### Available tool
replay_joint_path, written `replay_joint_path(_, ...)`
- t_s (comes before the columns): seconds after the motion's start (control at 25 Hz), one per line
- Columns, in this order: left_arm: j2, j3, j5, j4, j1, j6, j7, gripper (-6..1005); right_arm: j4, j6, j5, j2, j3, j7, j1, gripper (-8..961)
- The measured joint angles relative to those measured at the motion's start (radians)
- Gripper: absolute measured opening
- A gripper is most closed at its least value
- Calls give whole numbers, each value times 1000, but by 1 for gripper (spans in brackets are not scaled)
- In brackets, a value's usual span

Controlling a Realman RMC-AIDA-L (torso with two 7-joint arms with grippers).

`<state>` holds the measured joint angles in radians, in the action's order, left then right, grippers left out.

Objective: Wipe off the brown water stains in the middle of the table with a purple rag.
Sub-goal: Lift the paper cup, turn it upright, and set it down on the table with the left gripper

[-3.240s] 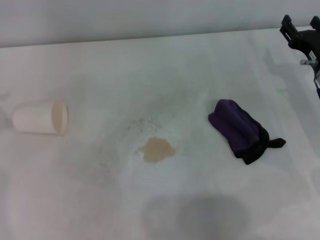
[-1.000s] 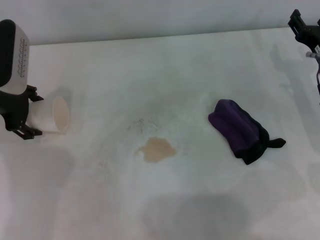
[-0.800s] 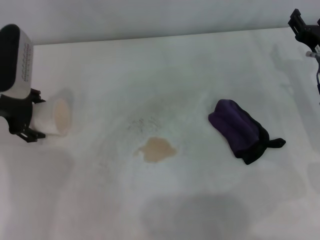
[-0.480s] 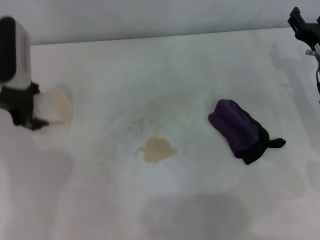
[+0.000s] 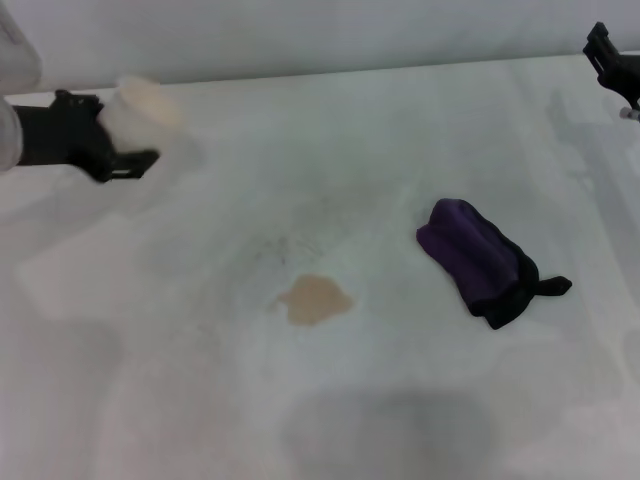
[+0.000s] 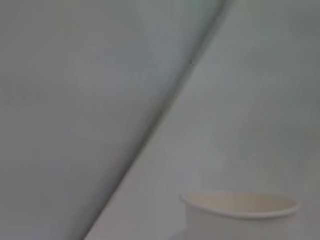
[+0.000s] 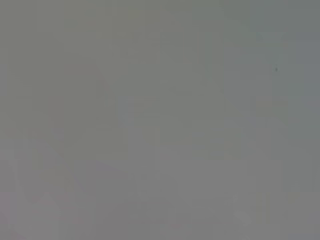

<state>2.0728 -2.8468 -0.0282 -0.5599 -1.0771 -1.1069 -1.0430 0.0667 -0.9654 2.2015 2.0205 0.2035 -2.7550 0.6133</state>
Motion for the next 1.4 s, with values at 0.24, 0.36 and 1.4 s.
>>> replay_joint_path(0.24, 0, 0, -306, 140, 130, 7, 47, 680, -1, -10, -3, 0, 15, 1, -13, 809)
replay_joint_path(0.36, 0, 1, -548, 264, 234, 9, 156, 681, -1, -11, -3, 0, 18, 2, -15, 809)
replay_joint_path(1.4, 17, 3, -1122, 739, 561, 181, 832, 680, 5, -41, -85, 1, 44, 1, -26, 808)
